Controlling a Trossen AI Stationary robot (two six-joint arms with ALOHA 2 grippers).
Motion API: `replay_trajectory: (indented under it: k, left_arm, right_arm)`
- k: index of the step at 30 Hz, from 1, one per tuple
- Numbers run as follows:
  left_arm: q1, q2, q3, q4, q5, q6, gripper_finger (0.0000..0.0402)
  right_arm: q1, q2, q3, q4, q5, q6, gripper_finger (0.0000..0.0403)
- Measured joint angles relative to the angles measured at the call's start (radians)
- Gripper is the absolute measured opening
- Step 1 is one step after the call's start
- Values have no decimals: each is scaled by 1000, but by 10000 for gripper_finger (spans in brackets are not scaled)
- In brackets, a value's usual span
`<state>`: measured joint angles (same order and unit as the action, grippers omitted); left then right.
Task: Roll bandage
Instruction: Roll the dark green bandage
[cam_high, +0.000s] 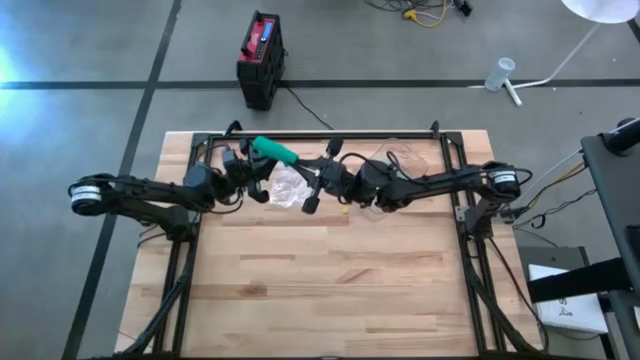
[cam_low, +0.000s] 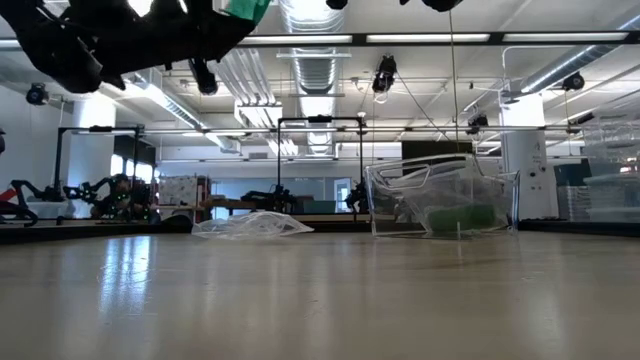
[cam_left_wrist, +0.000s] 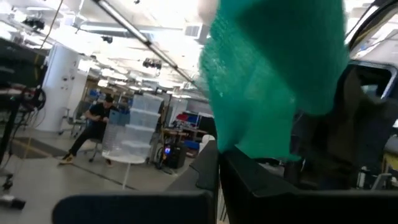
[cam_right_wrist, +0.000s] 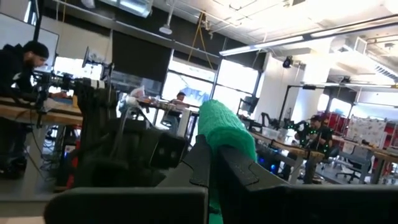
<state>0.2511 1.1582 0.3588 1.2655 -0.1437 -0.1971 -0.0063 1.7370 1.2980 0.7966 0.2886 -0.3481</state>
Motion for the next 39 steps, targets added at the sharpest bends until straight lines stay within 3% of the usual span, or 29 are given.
replay_trajectory:
  k: [10,18,39]
  left_arm:
    - [0,21,-8,35,-5,-26,0]
    - [-1,25,-8,40,6,-52,0]
    - [-8,4,19,45,175,-109,0]
  right_arm:
    - [0,-3,0,-5,0,-48,2]
    - [0,-3,0,1,1,-175,2]
    - [-20,-3,0,-62,0,-240,2]
